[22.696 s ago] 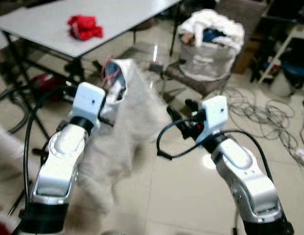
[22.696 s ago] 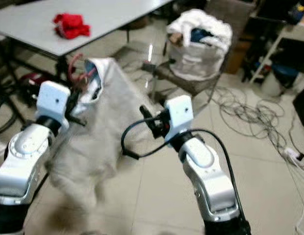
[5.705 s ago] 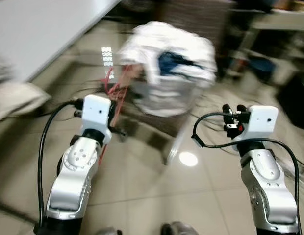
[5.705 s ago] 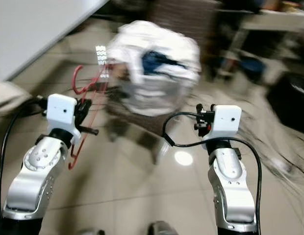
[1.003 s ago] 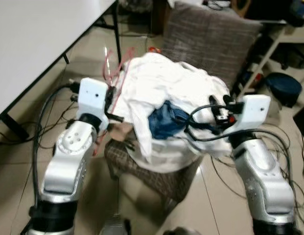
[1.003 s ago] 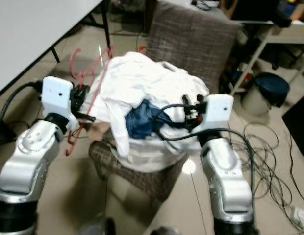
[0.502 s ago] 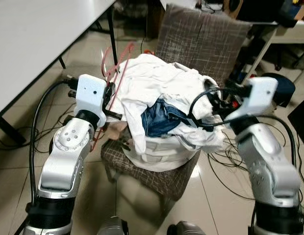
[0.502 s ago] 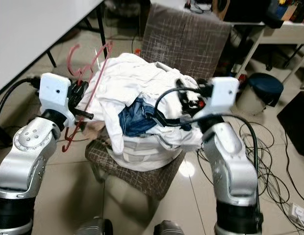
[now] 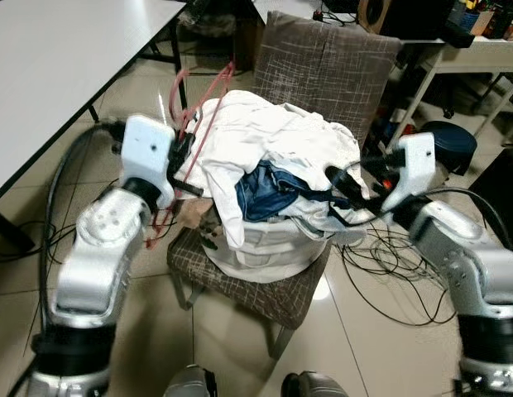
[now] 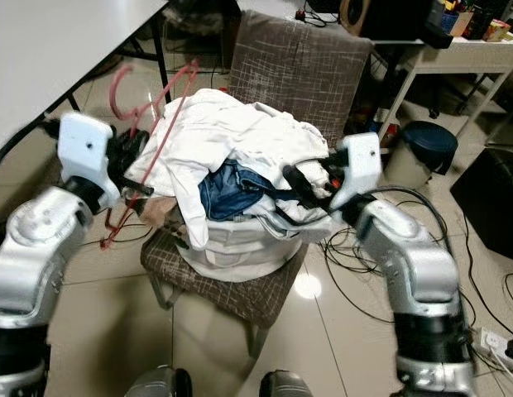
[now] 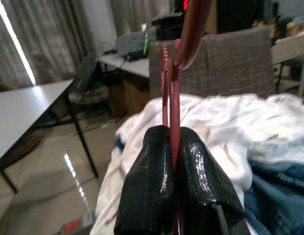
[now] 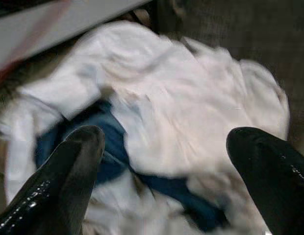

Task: Hang hanger

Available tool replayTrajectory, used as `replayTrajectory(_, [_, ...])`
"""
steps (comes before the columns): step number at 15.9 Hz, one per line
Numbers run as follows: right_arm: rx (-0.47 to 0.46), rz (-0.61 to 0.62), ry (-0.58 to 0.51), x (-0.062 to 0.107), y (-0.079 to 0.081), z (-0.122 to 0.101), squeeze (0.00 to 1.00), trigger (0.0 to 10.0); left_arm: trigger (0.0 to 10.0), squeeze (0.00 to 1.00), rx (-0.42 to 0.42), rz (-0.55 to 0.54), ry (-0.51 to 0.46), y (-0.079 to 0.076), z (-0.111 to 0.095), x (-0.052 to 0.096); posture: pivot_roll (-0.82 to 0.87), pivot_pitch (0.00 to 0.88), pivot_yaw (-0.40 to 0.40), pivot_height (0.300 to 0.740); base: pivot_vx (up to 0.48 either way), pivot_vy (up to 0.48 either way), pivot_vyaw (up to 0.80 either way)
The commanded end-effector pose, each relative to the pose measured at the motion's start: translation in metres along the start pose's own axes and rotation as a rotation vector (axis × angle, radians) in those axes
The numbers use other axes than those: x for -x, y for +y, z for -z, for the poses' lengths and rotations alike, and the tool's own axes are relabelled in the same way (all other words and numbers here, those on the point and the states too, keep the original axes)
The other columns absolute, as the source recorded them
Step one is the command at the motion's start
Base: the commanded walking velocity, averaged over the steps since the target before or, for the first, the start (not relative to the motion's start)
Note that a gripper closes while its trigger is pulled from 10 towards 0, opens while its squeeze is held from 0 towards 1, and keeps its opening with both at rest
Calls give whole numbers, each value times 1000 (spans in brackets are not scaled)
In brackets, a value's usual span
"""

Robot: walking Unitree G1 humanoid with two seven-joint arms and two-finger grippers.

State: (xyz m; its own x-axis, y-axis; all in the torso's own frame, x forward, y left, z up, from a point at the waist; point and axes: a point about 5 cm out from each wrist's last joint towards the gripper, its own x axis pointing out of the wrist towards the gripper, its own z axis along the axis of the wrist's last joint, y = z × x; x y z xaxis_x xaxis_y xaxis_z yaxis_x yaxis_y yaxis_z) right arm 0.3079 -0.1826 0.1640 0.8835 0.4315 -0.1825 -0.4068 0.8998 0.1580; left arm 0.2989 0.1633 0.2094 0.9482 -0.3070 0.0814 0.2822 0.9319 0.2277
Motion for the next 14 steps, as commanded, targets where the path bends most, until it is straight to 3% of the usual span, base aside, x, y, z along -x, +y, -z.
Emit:
replayTrajectory(1, [0,14,-20,-2,-4,-4,1000,10000,10000,0,9,46,-28,-6,-8,-2,-95,82,0,740,0,0,0])
replayTrajectory(3, [41,87,-35,-10,-13,-9,1000,10000,10000,0,-6,75,-21,-13,-10,-5,-92,86,10,740,0,0,0])
replayTrajectory(4, [14,78,-48,-14,-12,-11,0,10000,10000,0,3,68,-14,-15,-9,-6,-87,88,12,740,0,0,0])
replayTrajectory(8, [51,14,-100,-25,-13,-16,0,10000,10000,0,9,64,-2,-19,-7,-3,-75,97,3,740,0,0,0])
replayTrajectory(11, [245,19,-9,-34,-15,-14,0,10000,10000,0,10,33,1,-13,-11,-3,-67,96,-13,740,0,0,0])
replayTrajectory(12, [278,28,-42,-34,-13,-18,0,10000,10000,0,46,20,18,-13,-10,-3,-60,96,-28,740,0,0,0])
replayTrajectory(14, [233,66,-218,-14,1,-30,0,10000,10000,0,6,-66,23,-12,-5,6,-38,98,-64,740,0,0,0])
